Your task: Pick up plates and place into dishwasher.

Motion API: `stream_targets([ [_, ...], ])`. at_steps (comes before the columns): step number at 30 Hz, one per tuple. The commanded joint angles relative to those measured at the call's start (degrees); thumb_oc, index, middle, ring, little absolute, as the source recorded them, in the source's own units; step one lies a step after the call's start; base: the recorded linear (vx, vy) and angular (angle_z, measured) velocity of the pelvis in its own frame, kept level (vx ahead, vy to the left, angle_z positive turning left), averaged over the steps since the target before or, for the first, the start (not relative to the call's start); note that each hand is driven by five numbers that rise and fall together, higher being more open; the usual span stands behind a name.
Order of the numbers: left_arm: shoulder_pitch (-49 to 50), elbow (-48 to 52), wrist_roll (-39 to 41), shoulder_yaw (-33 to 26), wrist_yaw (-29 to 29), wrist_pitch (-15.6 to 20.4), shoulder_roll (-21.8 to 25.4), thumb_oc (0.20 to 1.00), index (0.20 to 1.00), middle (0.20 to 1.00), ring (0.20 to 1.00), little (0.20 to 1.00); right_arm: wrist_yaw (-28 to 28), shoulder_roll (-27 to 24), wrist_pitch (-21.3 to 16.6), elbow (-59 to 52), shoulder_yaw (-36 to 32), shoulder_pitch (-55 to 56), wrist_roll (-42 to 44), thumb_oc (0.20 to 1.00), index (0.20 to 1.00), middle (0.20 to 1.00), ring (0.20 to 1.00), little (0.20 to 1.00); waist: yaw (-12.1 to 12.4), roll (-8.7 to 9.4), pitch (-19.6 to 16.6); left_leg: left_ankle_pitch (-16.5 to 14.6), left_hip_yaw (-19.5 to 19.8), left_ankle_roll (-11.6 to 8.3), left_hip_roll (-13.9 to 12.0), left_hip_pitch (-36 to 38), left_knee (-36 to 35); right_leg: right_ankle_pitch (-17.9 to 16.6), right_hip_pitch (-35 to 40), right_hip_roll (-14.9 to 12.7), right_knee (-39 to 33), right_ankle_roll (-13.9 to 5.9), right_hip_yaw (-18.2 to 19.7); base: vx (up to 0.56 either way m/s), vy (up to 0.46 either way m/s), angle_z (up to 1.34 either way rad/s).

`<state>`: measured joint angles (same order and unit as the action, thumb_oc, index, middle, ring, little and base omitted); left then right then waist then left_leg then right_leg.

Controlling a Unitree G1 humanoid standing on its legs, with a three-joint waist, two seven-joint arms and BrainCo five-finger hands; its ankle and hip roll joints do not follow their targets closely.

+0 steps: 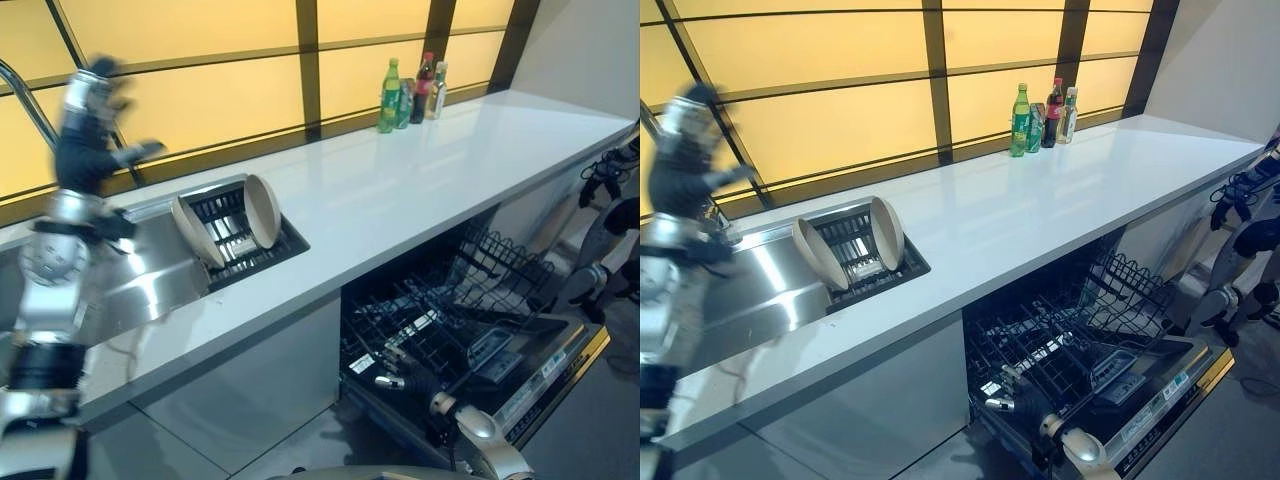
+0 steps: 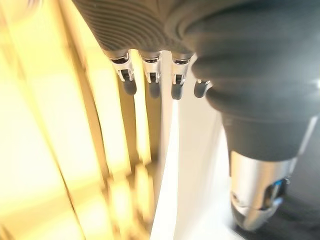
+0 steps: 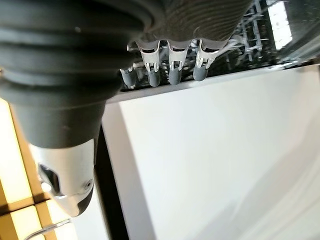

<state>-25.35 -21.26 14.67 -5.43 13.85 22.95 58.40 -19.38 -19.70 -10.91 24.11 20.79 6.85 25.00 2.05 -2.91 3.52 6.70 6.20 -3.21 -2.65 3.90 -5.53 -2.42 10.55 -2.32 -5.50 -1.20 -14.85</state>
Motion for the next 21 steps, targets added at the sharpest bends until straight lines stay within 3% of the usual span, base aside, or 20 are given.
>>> stream_targets([
  [1, -6.46, -3.69, -18.57, 3.23, 13.71, 2.07, 8.27, 1.0, 1.0, 1.0, 1.0, 1.0, -0.35, -2.06, -2.43, -6.45, 0.42, -2.2, 3.85, 1.0, 1.0, 1.0, 1.0, 1.0, -1.04, -0.15, 1.37, -6.05, -4.19, 0.64, 2.28, 1.6, 0.53, 4.0, -1.32, -2.46, 2.06, -3.68, 2.46, 0.03, 0.04, 0.01],
  [3, -6.02, -3.95, -26.04, 7.19, 15.75, -3.07, 14.22, 1.0, 1.0, 1.0, 1.0, 1.0, -2.17, -4.18, -3.57, -7.19, -0.94, -0.71, 4.8, 1.0, 1.0, 1.0, 1.0, 1.0, -1.73, -0.19, 1.64, -6.13, -4.82, 0.71, 2.25, 1.55, 0.53, 3.71, -1.56, -2.5, 1.98, -4.01, 2.7, 0.06, 0.048, 0.06],
  [8, -4.36, -5.13, -37.32, 12.01, 14.53, -9.6, 18.31, 1.0, 1.0, 1.0, 1.0, 1.0, -2.06, -6.84, -6.45, -8.96, -2.58, -0.1, 6.35, 1.0, 1.0, 1.0, 1.0, 1.0, -2.38, -0.25, 2.4, -6.33, -5.36, 0.89, 2.46, 1.6, 0.53, 3.32, -1.97, -2.75, 2.01, -4.51, 3.24, 0.07, 0.052, 0.07],
  [14, -1.83, -7.68, -48.02, 17.27, 8.44, -12.31, 22.57, 1.0, 1.0, 1.0, 1.0, 1.0, -3.3, -9.64, -6.24, -11.97, -3.98, -0.2, 8.05, 1.0, 1.0, 1.0, 1.0, 1.0, -3.52, -0.85, 3.4, -6.54, -6.2, 1.02, 2.77, 1.53, 0.53, 2.43, -2.6, -3.04, 1.62, -5.22, 3.74, 0.05, 0.089, -0.12],
  [21, -3.16, -11.6, -53.46, 22.33, 4.49, -13.28, 21.65, 1.0, 1.0, 1.0, 1.0, 1.0, -3.57, -12.26, -5.3, -12.98, -3.8, -0.39, 7.99, 1.0, 1.0, 1.0, 1.0, 1.0, -4.66, -1.08, 4.23, -6.38, -7.29, 0.95, 2.8, 1.13, 0.53, 1.94, -3.29, -3.2, 1.32, -5.61, 4.14, 0.04, 0.091, -0.03],
])
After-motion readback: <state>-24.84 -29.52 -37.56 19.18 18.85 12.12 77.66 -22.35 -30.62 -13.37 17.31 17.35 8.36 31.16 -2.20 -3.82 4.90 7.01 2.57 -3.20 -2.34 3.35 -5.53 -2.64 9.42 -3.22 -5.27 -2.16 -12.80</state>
